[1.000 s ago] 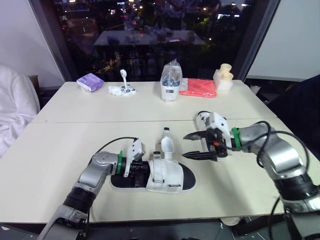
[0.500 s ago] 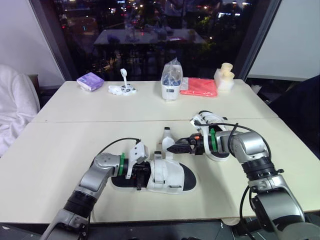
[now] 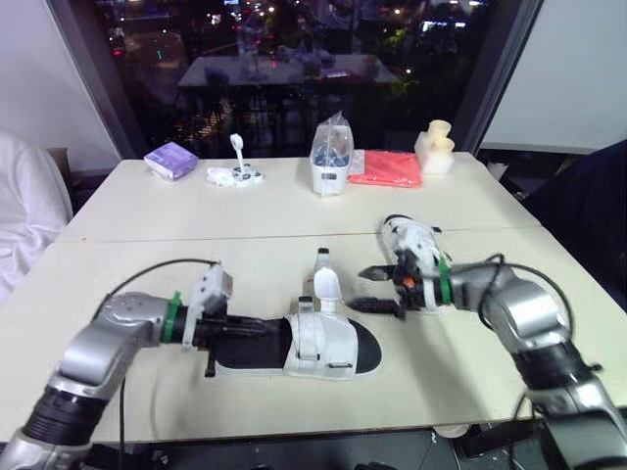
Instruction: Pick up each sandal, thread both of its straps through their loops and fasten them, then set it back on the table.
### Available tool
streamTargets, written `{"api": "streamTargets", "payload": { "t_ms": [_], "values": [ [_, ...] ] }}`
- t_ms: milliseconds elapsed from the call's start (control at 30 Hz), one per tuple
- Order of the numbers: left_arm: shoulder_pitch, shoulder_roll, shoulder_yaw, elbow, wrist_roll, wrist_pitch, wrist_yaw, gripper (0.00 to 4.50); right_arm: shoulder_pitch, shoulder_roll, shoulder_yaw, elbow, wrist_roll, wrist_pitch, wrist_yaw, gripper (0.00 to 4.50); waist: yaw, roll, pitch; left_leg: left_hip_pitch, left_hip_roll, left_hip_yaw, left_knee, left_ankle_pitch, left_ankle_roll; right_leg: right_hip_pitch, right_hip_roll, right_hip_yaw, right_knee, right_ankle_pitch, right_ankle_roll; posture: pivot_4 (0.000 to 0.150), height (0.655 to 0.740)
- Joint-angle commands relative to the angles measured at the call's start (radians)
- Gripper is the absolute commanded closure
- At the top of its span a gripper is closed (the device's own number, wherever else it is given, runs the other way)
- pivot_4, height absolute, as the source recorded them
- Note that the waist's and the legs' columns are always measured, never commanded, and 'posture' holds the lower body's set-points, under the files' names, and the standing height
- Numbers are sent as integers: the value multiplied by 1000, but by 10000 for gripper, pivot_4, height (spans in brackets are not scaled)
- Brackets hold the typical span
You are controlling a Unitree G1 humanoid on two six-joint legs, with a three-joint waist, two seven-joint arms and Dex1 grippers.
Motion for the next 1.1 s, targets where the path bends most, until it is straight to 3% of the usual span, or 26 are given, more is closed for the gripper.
{"api": "streamTargets", "payload": {
  "t_ms": [33,267,567,833,933,1100],
  "values": [
    [-62,-5,46,39,-50,35,18,45000,90,-54,22,-135,-69,-180,17,8866,-3,0,0,0,0,0,0,0,0,0,0,0,0,0,0,1500,7400],
    [-208,-88,35,219,-64,88,59,45000,208,-87,24,-177,-143,-364,-7,44381,-3,-4,3,1,-1,1,0,1,-2,1,1,0,0,0,0,1500,7400],
    [-377,-252,-69,556,31,96,78,45000,255,-61,86,-143,-203,-449,-13,44381,18,-5,4,1,-2,1,1,1,-2,2,1,0,0,0,0,1500,7400],
    [-518,-364,-67,844,93,87,94,45000,267,-46,128,-141,-230,-462,-13,44381,20,-7,4,1,-3,0,1,1,-2,2,1,0,0,0,0,1500,7400],
    [-559,-391,-56,925,113,68,107,35633,267,-42,136,-140,-238,-465,-12,45000,20,-7,5,1,-3,0,1,1,-2,2,1,0,0,0,0,1500,7400],
    [-591,-401,-54,977,128,67,82,11231,268,-38,145,-150,-245,-462,-5,45000,19,-8,5,1,-3,0,1,1,-2,2,1,0,0,0,0,1500,7400]
  ]
}}
